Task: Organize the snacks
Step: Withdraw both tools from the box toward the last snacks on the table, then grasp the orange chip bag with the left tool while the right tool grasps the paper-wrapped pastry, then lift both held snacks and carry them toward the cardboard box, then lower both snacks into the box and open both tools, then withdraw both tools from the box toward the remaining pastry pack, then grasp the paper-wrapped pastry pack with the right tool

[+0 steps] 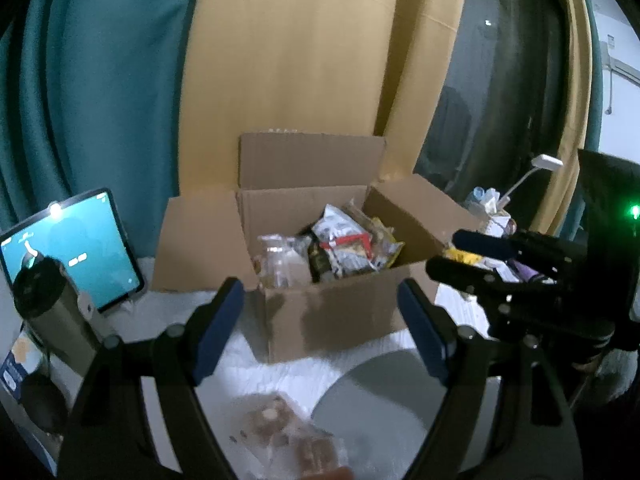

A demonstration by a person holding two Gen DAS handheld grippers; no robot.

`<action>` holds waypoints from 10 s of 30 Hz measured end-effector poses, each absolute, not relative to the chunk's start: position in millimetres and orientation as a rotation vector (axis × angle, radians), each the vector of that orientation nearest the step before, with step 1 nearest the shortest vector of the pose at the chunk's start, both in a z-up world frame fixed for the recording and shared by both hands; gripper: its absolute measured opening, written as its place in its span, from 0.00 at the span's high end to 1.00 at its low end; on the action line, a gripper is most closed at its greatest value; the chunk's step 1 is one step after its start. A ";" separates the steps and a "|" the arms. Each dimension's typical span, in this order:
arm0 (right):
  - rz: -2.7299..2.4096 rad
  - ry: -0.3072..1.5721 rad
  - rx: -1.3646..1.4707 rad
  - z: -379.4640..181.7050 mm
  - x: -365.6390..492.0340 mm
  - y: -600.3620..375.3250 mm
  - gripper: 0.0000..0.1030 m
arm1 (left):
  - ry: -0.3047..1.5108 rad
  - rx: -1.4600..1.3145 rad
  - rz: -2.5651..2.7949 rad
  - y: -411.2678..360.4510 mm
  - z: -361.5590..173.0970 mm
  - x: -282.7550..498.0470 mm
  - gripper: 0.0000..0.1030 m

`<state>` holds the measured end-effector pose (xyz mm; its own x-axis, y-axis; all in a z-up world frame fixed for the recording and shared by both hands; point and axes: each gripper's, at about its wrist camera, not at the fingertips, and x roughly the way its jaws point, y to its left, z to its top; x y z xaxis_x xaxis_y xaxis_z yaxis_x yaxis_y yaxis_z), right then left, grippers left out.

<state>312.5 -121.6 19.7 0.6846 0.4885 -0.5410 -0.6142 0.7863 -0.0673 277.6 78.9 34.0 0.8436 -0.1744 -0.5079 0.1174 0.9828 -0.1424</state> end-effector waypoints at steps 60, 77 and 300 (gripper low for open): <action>0.791 0.902 -0.315 -151.5 246.7 -48.1 0.42 | 0.888 -0.296 -0.056 109.4 -144.8 178.0 0.12; 0.740 0.856 -0.262 -138.3 239.5 -100.0 0.50 | 0.860 -0.178 -0.077 74.3 -139.9 173.2 0.52; 0.817 0.834 -0.303 -128.0 270.0 0.7 0.46 | 0.742 -0.291 0.019 173.5 -103.7 194.9 0.26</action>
